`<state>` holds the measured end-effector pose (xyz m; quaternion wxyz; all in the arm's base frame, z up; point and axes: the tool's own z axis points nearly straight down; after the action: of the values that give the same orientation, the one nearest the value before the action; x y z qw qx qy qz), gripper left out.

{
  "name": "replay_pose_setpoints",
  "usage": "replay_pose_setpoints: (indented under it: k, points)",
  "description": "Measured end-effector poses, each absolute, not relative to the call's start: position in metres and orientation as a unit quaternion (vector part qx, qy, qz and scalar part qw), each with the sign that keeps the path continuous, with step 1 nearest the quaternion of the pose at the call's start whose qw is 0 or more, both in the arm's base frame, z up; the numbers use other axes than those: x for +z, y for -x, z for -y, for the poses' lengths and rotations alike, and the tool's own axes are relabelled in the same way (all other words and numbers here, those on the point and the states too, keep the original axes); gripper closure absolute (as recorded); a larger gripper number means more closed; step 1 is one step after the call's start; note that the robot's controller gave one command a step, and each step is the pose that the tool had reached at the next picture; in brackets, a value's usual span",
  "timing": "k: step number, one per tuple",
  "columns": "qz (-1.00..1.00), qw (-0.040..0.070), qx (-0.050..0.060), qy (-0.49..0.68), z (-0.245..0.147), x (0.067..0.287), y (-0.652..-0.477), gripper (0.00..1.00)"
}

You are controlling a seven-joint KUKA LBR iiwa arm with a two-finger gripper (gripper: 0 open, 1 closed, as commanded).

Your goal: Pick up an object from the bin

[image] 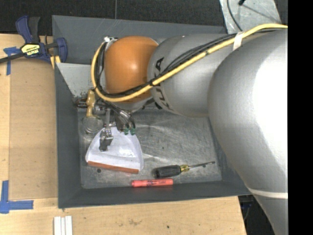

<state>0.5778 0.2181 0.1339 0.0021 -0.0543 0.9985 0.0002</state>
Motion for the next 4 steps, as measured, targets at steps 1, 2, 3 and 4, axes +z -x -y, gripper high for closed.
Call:
replay_pose_setpoints:
  k: [1, 2, 3, 4]
  points:
    - [-0.986, 0.012, 0.004, 0.166, -0.196, 0.08, -0.592, 1.0]
    - [-0.986, 0.012, 0.004, 0.166, -0.196, 0.08, -0.592, 1.0]
    - [-0.987, 0.007, 0.001, 0.163, -0.189, 0.25, -0.596, 1.0]
    - [-0.987, 0.002, 0.0, 0.163, -0.189, 0.244, -0.594, 1.0]
